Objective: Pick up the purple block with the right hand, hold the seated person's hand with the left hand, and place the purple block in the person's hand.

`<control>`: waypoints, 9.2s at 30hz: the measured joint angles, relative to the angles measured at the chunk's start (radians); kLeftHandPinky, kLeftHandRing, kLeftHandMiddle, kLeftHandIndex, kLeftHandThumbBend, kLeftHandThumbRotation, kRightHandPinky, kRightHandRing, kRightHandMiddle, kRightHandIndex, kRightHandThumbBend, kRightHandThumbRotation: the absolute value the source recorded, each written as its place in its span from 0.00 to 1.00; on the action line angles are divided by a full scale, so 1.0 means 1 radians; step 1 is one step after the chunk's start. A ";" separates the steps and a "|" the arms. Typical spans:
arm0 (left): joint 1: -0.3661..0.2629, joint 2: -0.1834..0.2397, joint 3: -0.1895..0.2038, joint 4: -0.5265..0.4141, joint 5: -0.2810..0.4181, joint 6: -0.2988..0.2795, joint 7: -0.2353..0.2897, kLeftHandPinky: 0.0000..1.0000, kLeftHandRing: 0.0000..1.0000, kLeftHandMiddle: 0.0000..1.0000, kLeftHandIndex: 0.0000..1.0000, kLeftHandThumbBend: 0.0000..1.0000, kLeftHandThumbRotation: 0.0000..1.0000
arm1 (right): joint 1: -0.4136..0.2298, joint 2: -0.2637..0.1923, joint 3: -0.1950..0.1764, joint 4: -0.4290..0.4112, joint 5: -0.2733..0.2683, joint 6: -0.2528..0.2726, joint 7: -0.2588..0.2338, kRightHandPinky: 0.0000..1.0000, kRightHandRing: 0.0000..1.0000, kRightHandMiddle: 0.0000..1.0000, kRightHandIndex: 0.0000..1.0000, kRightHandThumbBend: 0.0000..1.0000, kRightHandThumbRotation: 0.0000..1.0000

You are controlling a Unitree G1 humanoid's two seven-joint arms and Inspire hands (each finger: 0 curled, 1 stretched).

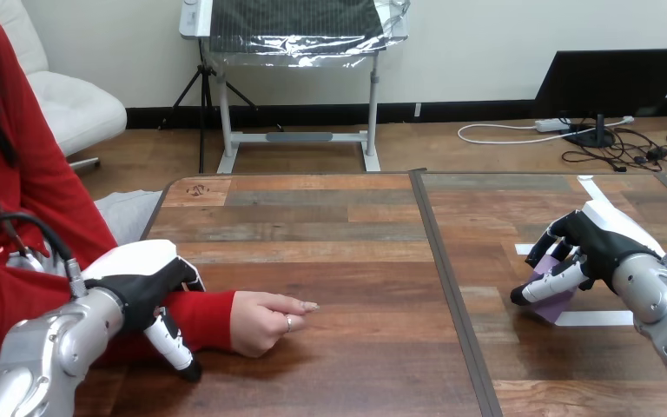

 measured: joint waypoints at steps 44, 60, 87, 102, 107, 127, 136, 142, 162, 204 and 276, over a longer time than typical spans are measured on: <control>0.006 0.001 0.015 0.005 -0.123 0.005 0.005 0.23 0.30 0.39 0.43 0.77 0.00 | 0.000 0.000 -0.001 0.000 0.014 -0.015 0.000 0.42 0.45 0.51 0.52 0.81 0.00; 0.032 0.001 0.046 -0.051 -0.158 0.008 0.014 0.23 0.30 0.38 0.43 0.78 0.00 | 0.000 0.000 -0.001 -0.001 0.015 -0.052 -0.006 0.40 0.45 0.50 0.51 0.81 0.00; 0.037 0.000 0.068 -0.143 -0.168 0.034 0.014 0.26 0.33 0.40 0.42 0.79 0.00 | 0.000 0.001 -0.001 -0.001 0.015 -0.070 -0.006 0.36 0.42 0.48 0.50 0.81 0.00; 0.037 0.000 0.075 -0.189 -0.189 0.040 0.012 0.26 0.33 0.40 0.42 0.79 0.00 | 0.000 0.001 -0.002 -0.002 0.017 -0.092 -0.006 0.37 0.42 0.48 0.50 0.80 0.00; 0.037 0.000 0.076 -0.210 -0.198 0.048 0.012 0.27 0.33 0.40 0.43 0.80 0.00 | 0.000 0.001 -0.006 -0.003 0.024 -0.098 -0.006 0.37 0.41 0.47 0.50 0.80 0.00; 0.025 -0.005 0.078 -0.252 -0.203 0.070 0.012 0.29 0.35 0.41 0.44 0.80 0.00 | 0.000 0.006 -0.019 -0.064 0.057 -0.181 -0.006 0.35 0.39 0.45 0.47 0.82 0.00; 0.020 -0.007 0.078 -0.252 -0.208 0.071 0.012 0.32 0.38 0.44 0.45 0.82 0.00 | 0.000 0.026 -0.033 -0.104 0.074 -0.205 -0.006 0.34 0.39 0.44 0.46 0.81 0.00; 0.018 -0.010 0.079 -0.252 -0.216 0.071 0.012 0.33 0.40 0.45 0.46 0.82 0.00 | 0.000 0.046 -0.037 -0.132 0.087 -0.221 -0.006 0.33 0.37 0.44 0.46 0.81 0.00; -0.017 -0.039 0.082 -0.252 -0.219 0.071 0.017 0.35 0.42 0.47 0.47 0.82 0.00 | 0.007 0.100 -0.037 -0.284 0.094 -0.222 0.009 0.32 0.35 0.42 0.45 0.79 0.00; -0.116 -0.113 0.118 -0.252 -0.258 0.053 0.071 0.38 0.43 0.47 0.46 0.81 0.00 | 0.104 0.189 -0.042 -0.658 0.171 -0.211 0.066 0.30 0.34 0.40 0.44 0.76 0.00; -0.117 -0.176 0.151 -0.223 -0.396 -0.110 0.096 0.46 0.53 0.57 0.57 0.73 0.22 | 0.150 0.205 -0.109 -0.722 0.254 -0.210 0.136 0.41 0.48 0.53 0.58 0.68 0.50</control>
